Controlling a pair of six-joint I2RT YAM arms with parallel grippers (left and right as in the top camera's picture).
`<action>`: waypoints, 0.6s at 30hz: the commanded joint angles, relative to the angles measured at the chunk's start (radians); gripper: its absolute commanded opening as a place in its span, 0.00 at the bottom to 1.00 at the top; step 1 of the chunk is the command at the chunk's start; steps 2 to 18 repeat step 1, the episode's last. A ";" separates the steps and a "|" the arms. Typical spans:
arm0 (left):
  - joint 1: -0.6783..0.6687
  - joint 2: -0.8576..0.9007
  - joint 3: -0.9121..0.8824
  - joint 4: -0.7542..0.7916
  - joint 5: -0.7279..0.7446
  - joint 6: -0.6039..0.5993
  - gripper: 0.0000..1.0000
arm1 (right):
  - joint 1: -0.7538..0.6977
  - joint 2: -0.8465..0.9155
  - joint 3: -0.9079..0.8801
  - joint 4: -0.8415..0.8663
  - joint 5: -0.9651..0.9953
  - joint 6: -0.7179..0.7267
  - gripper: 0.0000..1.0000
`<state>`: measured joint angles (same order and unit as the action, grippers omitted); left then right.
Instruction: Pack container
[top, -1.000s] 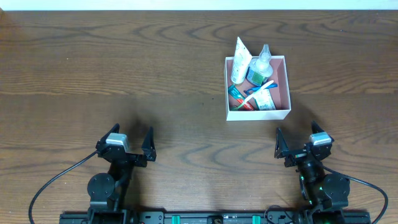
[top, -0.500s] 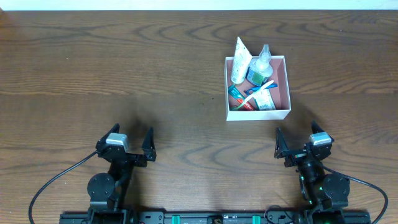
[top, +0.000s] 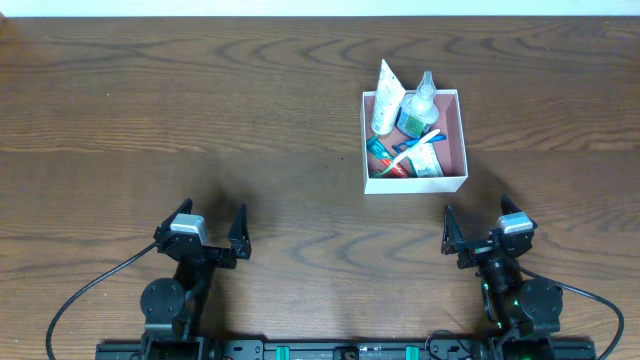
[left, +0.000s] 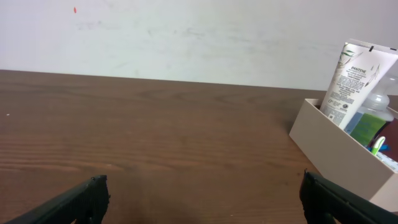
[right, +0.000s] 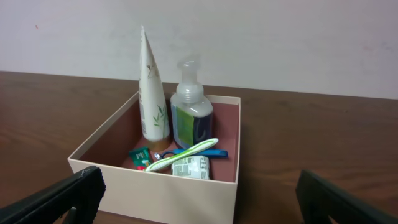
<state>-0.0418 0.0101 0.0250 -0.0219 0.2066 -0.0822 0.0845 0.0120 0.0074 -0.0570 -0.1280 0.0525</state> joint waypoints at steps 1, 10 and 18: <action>0.004 -0.006 -0.021 -0.029 0.014 -0.002 0.98 | 0.008 -0.006 -0.002 -0.004 -0.011 -0.001 0.99; 0.004 -0.006 -0.021 -0.029 0.014 -0.002 0.98 | 0.008 -0.006 -0.002 -0.004 -0.011 -0.001 0.99; 0.004 -0.006 -0.021 -0.029 0.014 -0.002 0.98 | 0.008 -0.006 -0.002 -0.004 -0.011 -0.001 0.99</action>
